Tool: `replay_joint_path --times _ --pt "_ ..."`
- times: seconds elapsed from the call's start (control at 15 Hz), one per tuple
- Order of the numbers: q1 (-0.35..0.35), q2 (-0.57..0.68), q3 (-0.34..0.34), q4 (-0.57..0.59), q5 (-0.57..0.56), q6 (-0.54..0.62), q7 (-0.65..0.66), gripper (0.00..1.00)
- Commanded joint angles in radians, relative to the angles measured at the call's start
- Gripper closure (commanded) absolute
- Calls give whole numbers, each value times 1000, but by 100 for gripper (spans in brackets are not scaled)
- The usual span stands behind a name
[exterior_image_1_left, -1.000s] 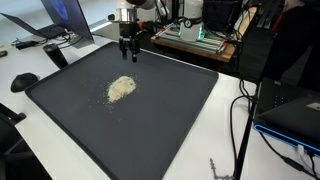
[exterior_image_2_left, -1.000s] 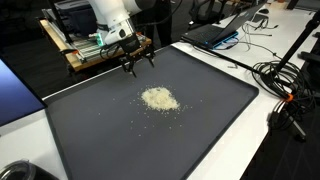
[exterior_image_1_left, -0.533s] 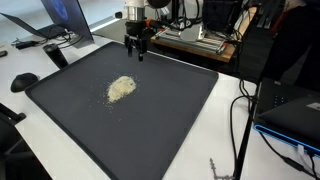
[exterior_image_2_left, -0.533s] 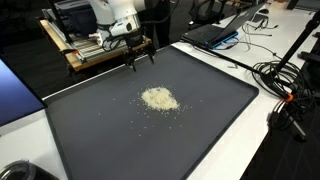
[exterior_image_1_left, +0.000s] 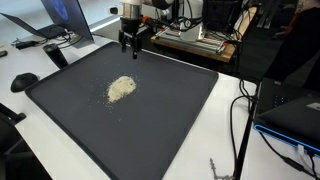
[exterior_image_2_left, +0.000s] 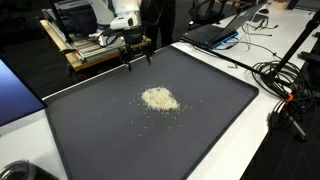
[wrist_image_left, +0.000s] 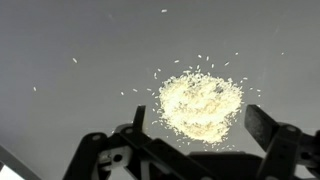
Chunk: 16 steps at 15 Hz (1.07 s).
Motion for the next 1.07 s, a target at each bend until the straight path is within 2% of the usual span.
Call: replay_joint_path --times 0.0,0.13,0.2,0.53,0.73,1.0 --pt "198 21 -191 176 -280 -202 268 0" --pt "250 1 -169 269 -388 -362 413 0" --pt "183 5 -61 318 -413 -436 450 0" --pt "172 70 116 545 -384 -780 467 0" --pt "172 143 157 658 -413 -906 476 0" --pt "185 283 156 801 -473 -1011 487 0"
